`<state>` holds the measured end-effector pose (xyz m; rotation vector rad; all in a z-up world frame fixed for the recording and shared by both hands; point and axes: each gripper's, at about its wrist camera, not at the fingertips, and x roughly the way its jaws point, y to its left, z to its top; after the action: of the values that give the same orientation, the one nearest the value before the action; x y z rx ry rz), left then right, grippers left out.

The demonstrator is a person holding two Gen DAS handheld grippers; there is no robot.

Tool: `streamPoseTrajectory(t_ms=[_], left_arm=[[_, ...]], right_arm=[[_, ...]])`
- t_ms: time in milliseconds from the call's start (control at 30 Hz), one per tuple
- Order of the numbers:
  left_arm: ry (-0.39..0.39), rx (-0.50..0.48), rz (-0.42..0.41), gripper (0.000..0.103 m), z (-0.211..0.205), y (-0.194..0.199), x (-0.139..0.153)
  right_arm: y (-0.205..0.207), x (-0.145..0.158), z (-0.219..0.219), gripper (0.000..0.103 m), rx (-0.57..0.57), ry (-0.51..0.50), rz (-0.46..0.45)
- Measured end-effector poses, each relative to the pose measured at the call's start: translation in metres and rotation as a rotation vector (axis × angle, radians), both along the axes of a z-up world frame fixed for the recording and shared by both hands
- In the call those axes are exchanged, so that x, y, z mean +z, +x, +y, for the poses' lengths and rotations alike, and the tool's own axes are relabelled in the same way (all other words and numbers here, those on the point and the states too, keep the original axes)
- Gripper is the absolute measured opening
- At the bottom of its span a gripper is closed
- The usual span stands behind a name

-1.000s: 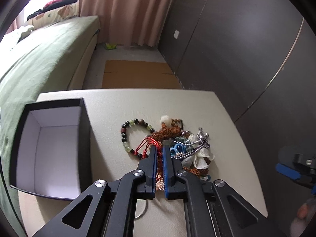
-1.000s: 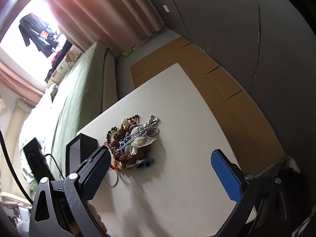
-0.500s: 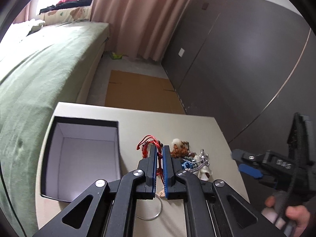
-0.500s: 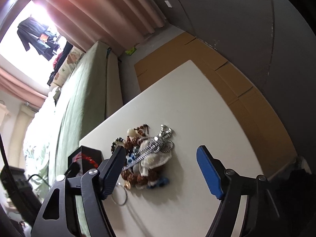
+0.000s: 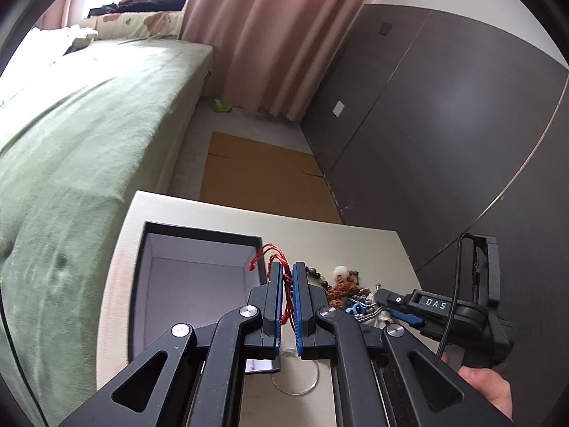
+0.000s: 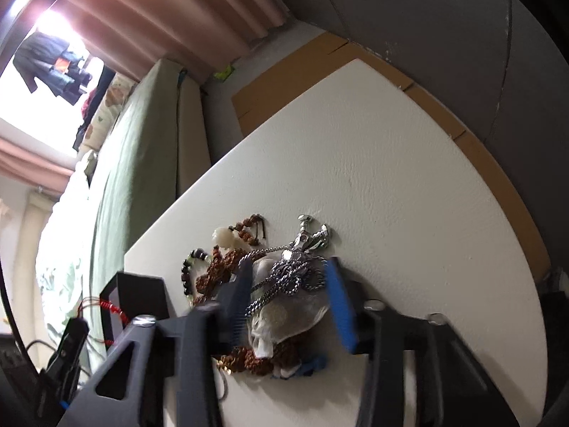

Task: Organize jewelry

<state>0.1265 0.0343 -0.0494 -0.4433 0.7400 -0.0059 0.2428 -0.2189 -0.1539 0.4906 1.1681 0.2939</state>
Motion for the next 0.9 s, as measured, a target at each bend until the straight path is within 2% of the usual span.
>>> streamPoseTrajectory(t_ms=[67,133,167,233,433,900], left_arm=[[0.001,0.0,-0.002,0.005,0.004,-0.002,0.001],[0.004,0.003,-0.006,0.005,0.009,-0.005,0.003],[0.004,0.005,-0.009,0.005,0.011,-0.007,0.004],[0.002,0.012,-0.018,0.005,0.015,-0.011,0.007],[-0.011,0.05,-0.046,0.005,0.033,-0.022,0.017],[-0.067,0.137,-0.106,0.005,0.075,-0.037,0.035]], right_arm=[[0.001,-0.003,-0.003,0.027,-0.005,0.037,0.006],[0.001,-0.004,-0.006,0.015,0.0,0.089,0.019],[0.001,-0.003,-0.007,0.014,0.0,0.088,0.017],[-0.003,0.001,-0.008,0.014,0.0,0.101,0.002],[-0.017,0.038,-0.006,0.013,0.038,0.179,-0.106],[-0.058,0.132,0.029,0.013,0.089,0.229,-0.35]])
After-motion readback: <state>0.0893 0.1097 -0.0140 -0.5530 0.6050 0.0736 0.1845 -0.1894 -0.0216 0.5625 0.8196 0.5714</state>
